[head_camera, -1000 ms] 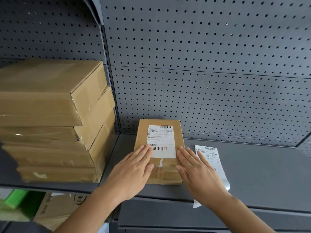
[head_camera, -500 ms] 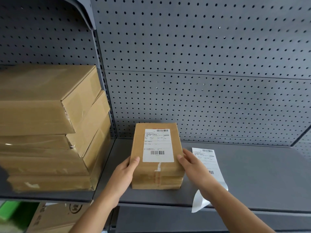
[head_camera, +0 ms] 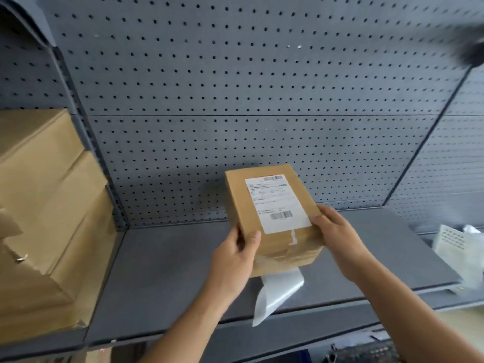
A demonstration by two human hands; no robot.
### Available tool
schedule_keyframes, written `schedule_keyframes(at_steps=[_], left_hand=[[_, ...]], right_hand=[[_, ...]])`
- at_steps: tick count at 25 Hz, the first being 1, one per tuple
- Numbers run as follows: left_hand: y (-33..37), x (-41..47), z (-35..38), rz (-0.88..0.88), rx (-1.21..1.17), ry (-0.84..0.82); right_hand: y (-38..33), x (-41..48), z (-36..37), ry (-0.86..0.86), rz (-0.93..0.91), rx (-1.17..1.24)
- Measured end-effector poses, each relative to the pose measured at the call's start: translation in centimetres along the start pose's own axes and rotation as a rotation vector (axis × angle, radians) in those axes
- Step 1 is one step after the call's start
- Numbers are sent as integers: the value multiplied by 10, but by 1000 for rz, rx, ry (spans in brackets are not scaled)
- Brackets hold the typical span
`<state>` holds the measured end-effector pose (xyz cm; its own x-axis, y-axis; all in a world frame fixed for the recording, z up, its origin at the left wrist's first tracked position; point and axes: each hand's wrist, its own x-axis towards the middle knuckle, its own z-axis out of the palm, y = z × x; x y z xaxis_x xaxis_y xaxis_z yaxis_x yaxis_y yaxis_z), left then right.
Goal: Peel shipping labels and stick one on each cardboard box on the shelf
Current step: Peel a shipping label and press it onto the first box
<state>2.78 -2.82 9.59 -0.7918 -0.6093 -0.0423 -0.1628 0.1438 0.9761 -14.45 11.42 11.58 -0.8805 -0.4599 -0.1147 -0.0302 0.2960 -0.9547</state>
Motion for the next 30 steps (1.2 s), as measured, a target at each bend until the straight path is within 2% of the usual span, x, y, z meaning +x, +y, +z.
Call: schedule_keyframes(at_steps=[8, 15, 23, 30], left_hand=[[16, 52, 156, 14, 5, -251], [27, 73, 254, -11, 21, -373], [30, 90, 323, -40, 44, -446], [27, 97, 349, -33, 56, -449]], right_hand=[[41, 33, -141, 294, 89, 50], [79, 59, -226, 427, 147, 55], [108, 85, -289, 492, 264, 103], [123, 106, -310, 505, 295, 108]])
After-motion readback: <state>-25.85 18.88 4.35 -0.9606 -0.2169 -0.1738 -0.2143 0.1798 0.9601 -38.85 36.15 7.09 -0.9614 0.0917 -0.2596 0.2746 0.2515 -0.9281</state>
